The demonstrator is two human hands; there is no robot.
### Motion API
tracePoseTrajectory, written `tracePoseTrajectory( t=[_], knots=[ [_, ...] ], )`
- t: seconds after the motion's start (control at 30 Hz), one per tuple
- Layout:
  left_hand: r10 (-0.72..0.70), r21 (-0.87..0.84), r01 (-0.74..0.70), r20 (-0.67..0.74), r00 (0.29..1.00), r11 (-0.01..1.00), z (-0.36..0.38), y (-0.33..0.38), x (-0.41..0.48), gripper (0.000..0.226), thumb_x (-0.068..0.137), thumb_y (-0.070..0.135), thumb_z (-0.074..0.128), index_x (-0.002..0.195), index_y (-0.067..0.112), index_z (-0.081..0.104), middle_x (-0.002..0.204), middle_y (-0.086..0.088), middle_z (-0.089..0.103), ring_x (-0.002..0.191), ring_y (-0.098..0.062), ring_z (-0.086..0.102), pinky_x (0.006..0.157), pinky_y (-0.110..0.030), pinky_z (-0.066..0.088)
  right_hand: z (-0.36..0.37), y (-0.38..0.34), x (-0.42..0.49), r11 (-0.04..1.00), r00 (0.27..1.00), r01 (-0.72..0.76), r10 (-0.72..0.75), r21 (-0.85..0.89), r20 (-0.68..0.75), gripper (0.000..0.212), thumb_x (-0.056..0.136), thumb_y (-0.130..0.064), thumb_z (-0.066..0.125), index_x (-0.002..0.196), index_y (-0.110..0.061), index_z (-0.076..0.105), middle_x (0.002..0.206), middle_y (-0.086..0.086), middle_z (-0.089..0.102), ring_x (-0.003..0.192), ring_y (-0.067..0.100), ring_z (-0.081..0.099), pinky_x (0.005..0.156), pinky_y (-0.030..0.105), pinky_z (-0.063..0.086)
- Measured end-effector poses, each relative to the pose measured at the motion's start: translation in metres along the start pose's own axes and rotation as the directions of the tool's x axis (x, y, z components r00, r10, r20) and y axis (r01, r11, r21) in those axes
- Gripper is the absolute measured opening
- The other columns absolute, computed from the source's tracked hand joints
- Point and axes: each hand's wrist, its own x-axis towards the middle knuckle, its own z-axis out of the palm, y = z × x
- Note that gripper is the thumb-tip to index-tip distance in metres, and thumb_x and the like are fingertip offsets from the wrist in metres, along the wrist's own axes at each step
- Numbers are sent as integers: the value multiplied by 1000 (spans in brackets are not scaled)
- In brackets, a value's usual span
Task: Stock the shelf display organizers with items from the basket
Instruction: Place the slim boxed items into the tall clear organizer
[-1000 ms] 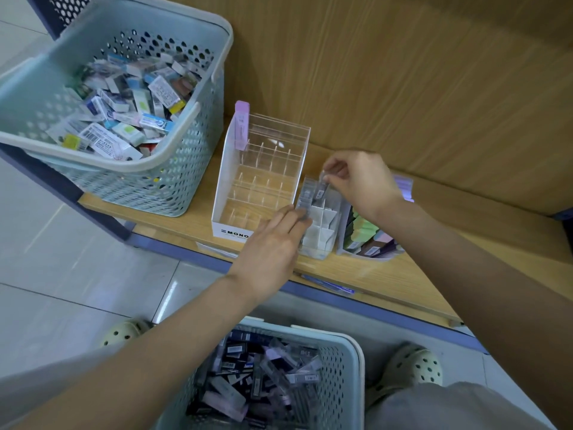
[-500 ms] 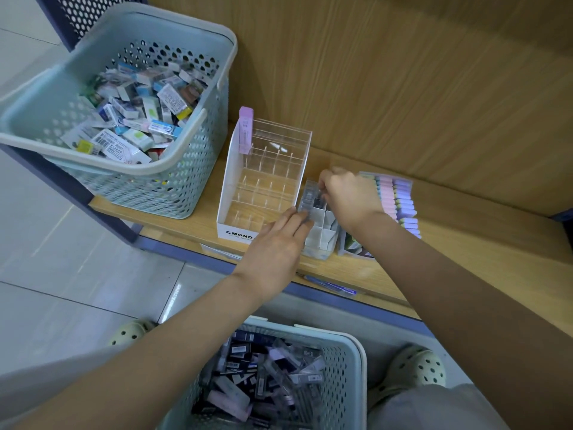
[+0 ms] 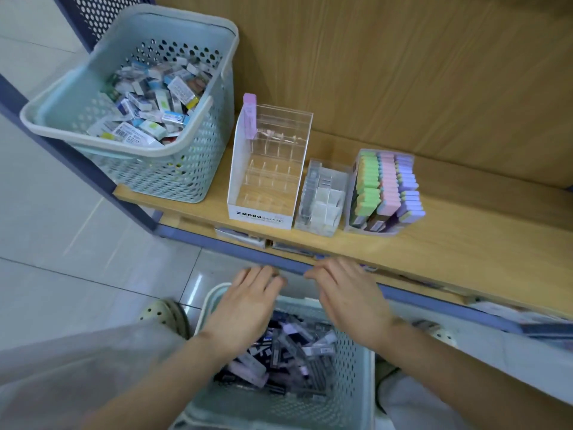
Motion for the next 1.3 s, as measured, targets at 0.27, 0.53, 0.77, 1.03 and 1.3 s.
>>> tracePoseTrajectory(
  t=[0.27, 0.53, 0.77, 1.03, 1.3],
  knots=[
    [-245, -226, 375, 451, 859, 899, 75, -15, -55, 39, 92, 8, 46, 130, 16, 48, 130, -4, 49, 118, -22, 45, 99, -29, 35, 100, -43, -63, 824, 668, -552, 347, 126, 658, 49, 91, -13, 57, 137, -11, 40, 136, 6, 42, 122, 23, 46, 95, 29, 41],
    [-388, -296, 696, 659, 644, 654, 135, 6, -55, 28, 94, 14, 50, 121, 12, 54, 124, -11, 50, 112, -28, 51, 93, -35, 42, 145, -61, -84, 590, 487, -788, 421, 177, 766, 39, 94, -19, 52, 132, -17, 46, 142, 5, 42, 118, 26, 52, 96, 35, 44],
    [-562, -233, 806, 611, 557, 544, 153, 20, -41, 33, 89, 20, 58, 121, 10, 54, 127, -9, 46, 105, -29, 54, 87, -34, 45, 161, -64, -80, 527, 454, -837, 527, 143, 718, 34, 88, -12, 55, 122, -13, 57, 133, 9, 53, 115, 26, 55, 94, 33, 45],
    [-626, -74, 821, 609, 487, 567, 152, 30, -32, 22, 91, 27, 55, 108, 13, 53, 121, -7, 42, 99, -28, 55, 70, -33, 43, 145, -54, -75, 373, 352, -919, 636, 126, 687, 10, 95, -11, 46, 99, -6, 53, 95, 15, 62, 89, 28, 61, 71, 32, 46],
    [-554, -571, 821, 685, 474, -4, 120, 29, -36, 22, 96, -4, 33, 85, 14, 30, 64, -4, 38, 53, -14, 34, 49, -28, 30, 122, -58, -63, -49, 352, -884, 584, 465, 731, 20, 92, -1, 53, 110, 6, 60, 106, 23, 66, 88, 23, 61, 76, 24, 54]
  ],
)
